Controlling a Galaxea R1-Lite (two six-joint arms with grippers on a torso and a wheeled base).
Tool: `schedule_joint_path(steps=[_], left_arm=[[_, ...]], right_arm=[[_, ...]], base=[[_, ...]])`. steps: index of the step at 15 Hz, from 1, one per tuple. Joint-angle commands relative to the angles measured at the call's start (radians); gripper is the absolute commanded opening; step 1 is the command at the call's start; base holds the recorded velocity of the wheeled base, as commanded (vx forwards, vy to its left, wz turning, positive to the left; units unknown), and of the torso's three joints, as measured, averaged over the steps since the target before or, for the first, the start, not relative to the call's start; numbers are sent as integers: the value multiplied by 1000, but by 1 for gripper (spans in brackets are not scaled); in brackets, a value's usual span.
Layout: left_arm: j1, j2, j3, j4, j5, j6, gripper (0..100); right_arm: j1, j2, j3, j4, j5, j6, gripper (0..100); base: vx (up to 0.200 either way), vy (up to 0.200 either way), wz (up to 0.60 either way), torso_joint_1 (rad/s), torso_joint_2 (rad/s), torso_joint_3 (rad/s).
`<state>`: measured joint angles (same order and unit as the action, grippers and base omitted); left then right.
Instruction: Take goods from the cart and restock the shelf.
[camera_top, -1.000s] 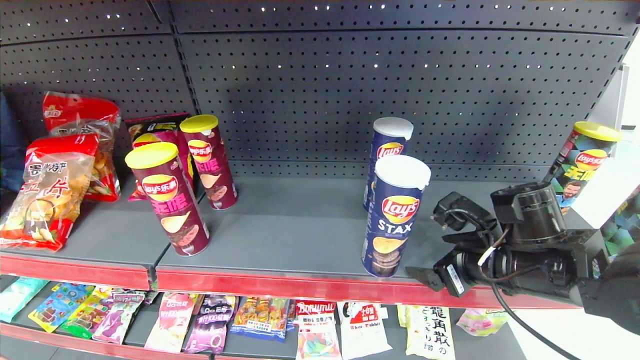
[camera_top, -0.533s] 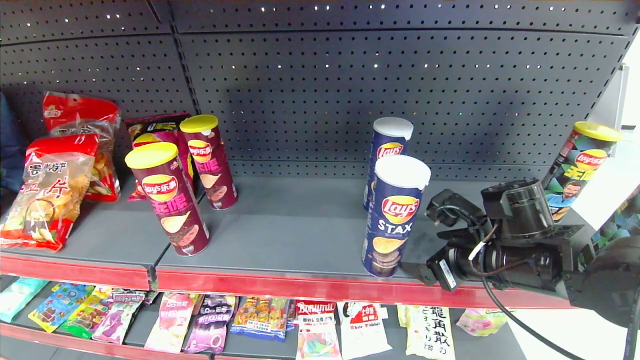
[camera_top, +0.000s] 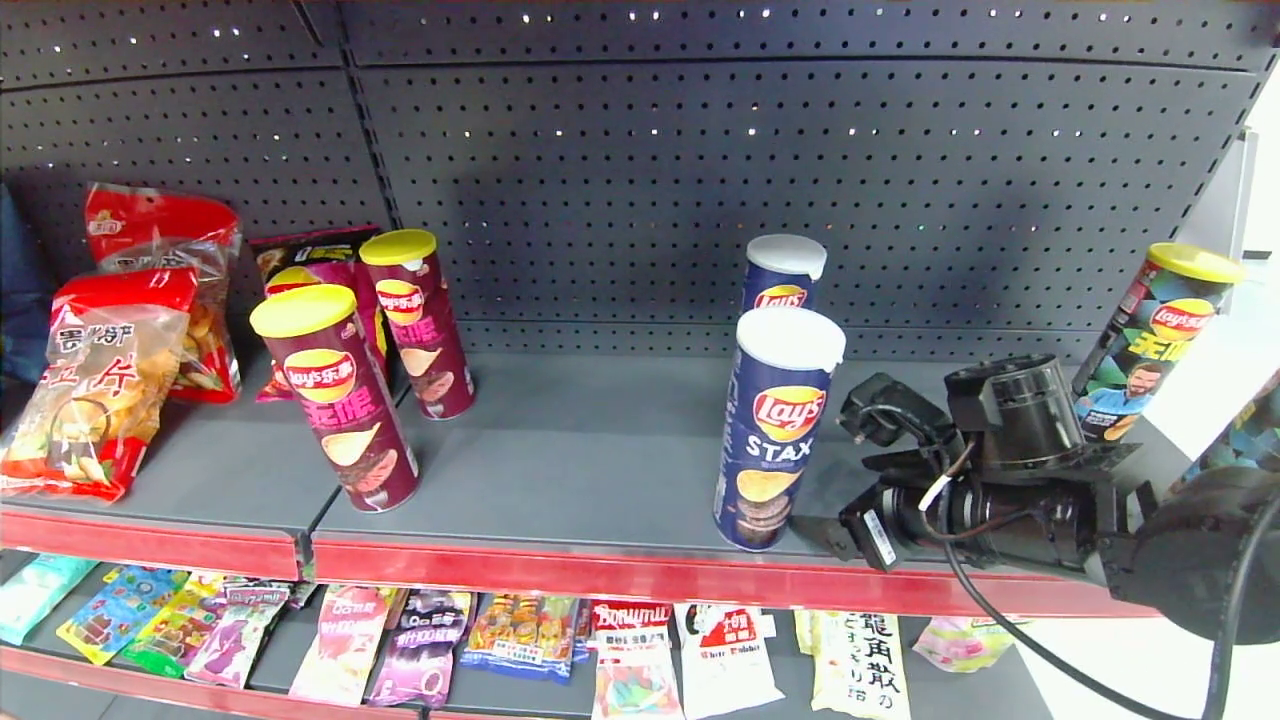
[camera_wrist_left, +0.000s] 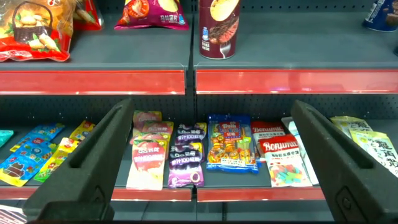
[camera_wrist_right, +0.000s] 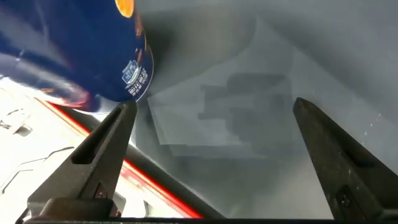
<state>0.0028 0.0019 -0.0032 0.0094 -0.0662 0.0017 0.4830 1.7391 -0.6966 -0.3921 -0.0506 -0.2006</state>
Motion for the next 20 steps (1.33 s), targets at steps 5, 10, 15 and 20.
schedule_joint_path(steps=[5, 10, 15, 20], left_arm=[[0, 0, 0, 0, 0, 0, 100], [0, 0, 0, 0, 0, 0, 100], [0, 1, 0, 0, 0, 0, 100], [0, 0, 0, 0, 0, 0, 100]], right_arm=[[-20, -69, 52, 4, 0, -6, 100], [-110, -451, 261, 6, 97, 0, 100], [-199, -894, 471, 18, 164, -8, 100], [-386, -1273, 621, 24, 163, 13, 100]], base=[[0, 0, 0, 0, 0, 0], [0, 0, 0, 0, 0, 0], [0, 0, 0, 0, 0, 0], [0, 0, 0, 0, 0, 0]])
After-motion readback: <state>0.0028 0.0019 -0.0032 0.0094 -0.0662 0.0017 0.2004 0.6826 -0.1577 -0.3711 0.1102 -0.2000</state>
